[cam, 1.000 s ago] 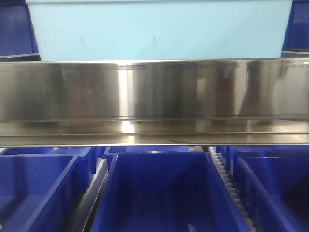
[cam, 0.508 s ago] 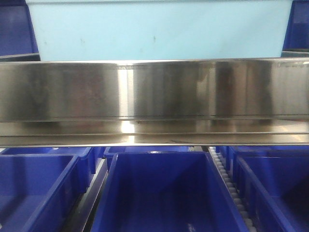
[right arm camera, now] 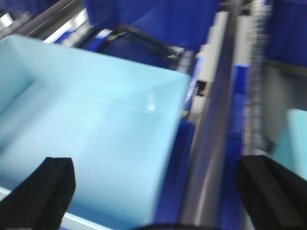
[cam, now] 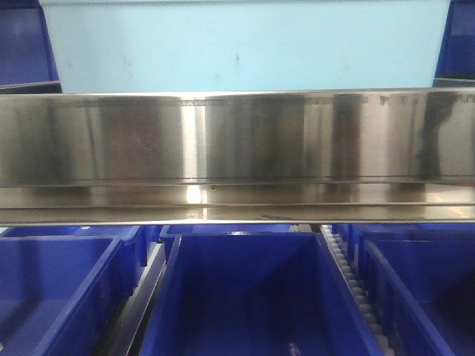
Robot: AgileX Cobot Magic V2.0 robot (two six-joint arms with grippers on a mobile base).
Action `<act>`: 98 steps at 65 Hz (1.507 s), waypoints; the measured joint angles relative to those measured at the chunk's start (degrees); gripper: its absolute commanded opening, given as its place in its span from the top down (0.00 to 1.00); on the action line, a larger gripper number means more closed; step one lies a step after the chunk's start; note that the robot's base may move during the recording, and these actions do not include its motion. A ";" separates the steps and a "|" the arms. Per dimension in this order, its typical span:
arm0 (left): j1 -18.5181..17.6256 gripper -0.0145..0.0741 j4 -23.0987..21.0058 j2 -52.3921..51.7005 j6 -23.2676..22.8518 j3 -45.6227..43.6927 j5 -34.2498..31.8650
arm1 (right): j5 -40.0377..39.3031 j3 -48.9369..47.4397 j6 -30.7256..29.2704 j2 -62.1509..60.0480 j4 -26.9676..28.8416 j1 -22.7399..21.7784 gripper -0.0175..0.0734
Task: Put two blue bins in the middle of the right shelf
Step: 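Close both grippers on the bin walls and lift it off the shelf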
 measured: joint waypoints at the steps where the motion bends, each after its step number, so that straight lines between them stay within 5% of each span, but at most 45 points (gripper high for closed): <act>1: 0.00 0.16 0.00 0.79 0.00 -1.20 0.73 | 0.59 -0.84 0.00 0.84 0.14 0.28 0.18; 20: 0.00 0.16 3.92 15.67 -4.30 -12.56 9.35 | 15.05 -14.88 9.11 16.26 -5.71 1.47 0.18; 33: 0.00 0.16 6.72 21.13 -6.44 -12.91 9.95 | 16.10 -16.10 12.31 22.61 -6.30 0.71 0.18; 60: -0.03 0.18 4.86 28.44 -6.56 -12.91 10.06 | 16.37 -16.10 13.99 31.99 -6.30 0.62 0.24; 69: -0.03 0.35 4.74 28.69 -6.56 -12.91 10.06 | 16.37 -16.10 14.14 32.89 -6.30 0.62 0.52; 80: -0.03 0.84 4.74 28.69 -6.56 -12.91 10.06 | 16.58 -16.10 14.28 33.77 -6.63 0.62 0.97; 82: -0.03 0.95 4.74 28.69 -6.56 -12.91 10.06 | 16.46 -16.10 14.66 33.83 -6.25 0.48 0.99; 98: -0.03 0.96 4.52 28.69 -7.47 -13.01 9.78 | 16.34 -16.26 15.05 33.83 -6.02 0.49 0.98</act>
